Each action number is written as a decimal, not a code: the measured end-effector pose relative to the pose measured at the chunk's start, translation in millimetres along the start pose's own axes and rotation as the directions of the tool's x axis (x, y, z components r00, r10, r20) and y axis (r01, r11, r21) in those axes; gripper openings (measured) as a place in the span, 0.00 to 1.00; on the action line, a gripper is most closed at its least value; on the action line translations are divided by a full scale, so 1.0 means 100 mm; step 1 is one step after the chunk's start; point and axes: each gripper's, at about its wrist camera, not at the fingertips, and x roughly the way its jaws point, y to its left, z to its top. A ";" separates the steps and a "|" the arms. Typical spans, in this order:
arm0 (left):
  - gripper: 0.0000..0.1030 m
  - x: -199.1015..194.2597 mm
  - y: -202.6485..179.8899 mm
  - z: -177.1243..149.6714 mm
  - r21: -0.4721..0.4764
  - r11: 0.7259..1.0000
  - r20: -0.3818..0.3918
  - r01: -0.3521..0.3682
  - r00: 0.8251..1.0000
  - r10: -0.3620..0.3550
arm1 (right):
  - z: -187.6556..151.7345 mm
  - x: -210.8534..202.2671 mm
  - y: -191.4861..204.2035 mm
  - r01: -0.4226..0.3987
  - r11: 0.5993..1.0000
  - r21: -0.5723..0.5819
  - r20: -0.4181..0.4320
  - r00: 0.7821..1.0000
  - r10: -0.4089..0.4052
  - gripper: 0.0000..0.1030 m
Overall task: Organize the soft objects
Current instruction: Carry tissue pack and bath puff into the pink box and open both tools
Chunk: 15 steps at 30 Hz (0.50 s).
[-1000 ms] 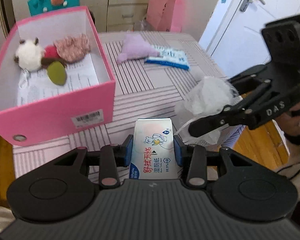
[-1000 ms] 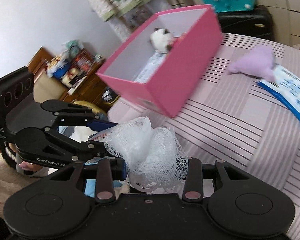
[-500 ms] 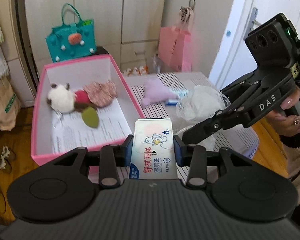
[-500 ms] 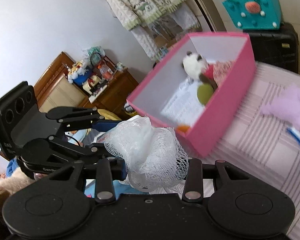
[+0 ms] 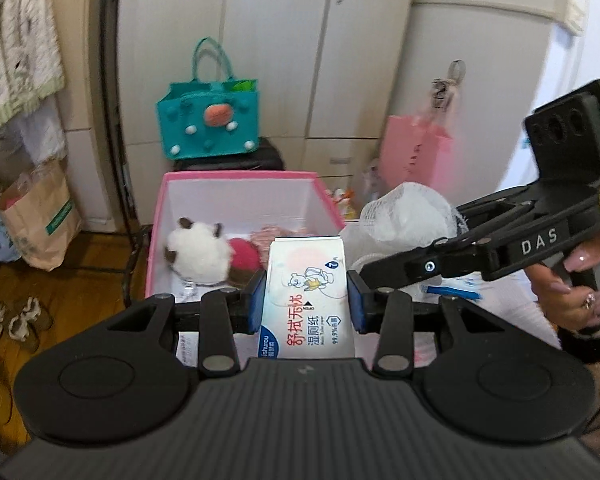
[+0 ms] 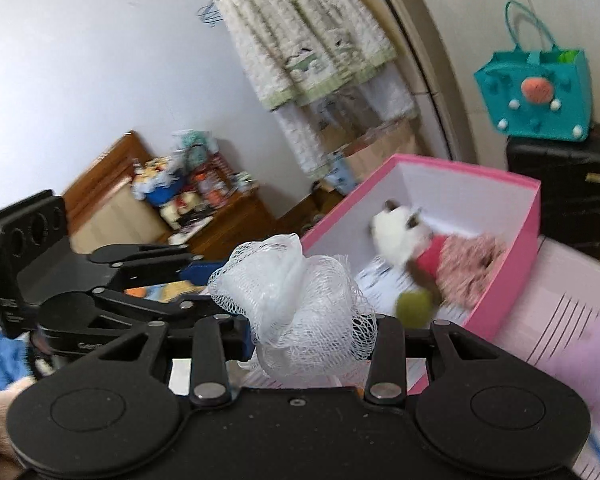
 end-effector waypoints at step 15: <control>0.38 0.96 0.36 -0.02 0.034 0.987 -0.089 -0.157 0.983 0.159 | 0.05 0.81 -0.21 0.319 0.885 -0.337 -0.067 0.930 -0.361 0.52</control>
